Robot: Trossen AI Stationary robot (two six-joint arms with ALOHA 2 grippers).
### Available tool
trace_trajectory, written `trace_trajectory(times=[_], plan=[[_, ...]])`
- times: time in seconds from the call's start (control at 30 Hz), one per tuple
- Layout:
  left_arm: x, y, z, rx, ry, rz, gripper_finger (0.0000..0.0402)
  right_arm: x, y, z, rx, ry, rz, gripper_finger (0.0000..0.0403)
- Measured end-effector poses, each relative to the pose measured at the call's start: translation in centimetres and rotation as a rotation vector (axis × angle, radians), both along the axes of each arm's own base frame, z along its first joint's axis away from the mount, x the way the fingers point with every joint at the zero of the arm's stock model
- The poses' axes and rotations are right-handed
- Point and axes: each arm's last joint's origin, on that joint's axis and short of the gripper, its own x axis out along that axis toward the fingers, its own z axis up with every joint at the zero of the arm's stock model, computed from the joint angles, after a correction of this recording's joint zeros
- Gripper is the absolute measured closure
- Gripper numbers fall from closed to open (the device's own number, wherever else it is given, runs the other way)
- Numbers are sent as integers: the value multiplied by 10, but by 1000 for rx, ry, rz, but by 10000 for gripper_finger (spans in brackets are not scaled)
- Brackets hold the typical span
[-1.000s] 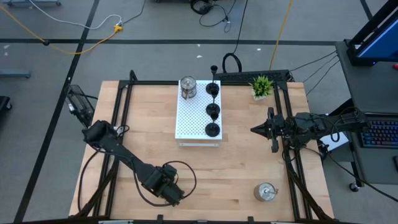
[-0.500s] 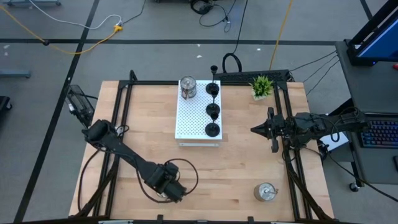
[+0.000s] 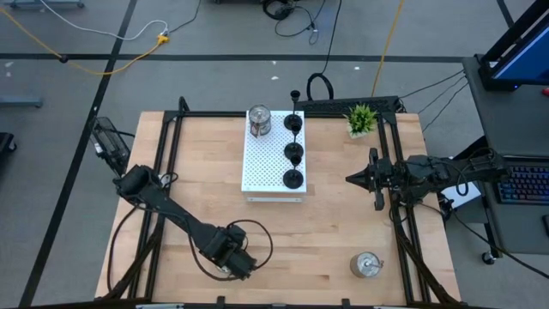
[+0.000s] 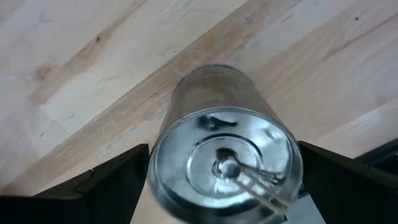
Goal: Pick & Place candle stick holders
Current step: Put the left silver scented candle on the shelf aligned with the other silver scented candle
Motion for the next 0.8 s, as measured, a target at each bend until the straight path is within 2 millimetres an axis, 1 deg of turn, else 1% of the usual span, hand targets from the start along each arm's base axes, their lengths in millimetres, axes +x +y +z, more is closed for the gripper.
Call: trace_trajectory(times=[0.2, 0.8], plan=[[-1, 0, -16, -20, -10, 9, 2, 0, 0, 0, 0, -1, 0, 403], [-1, 0, -16, -5, -17, 8, 2, 0, 0, 0, 0, -1, 0, 403]])
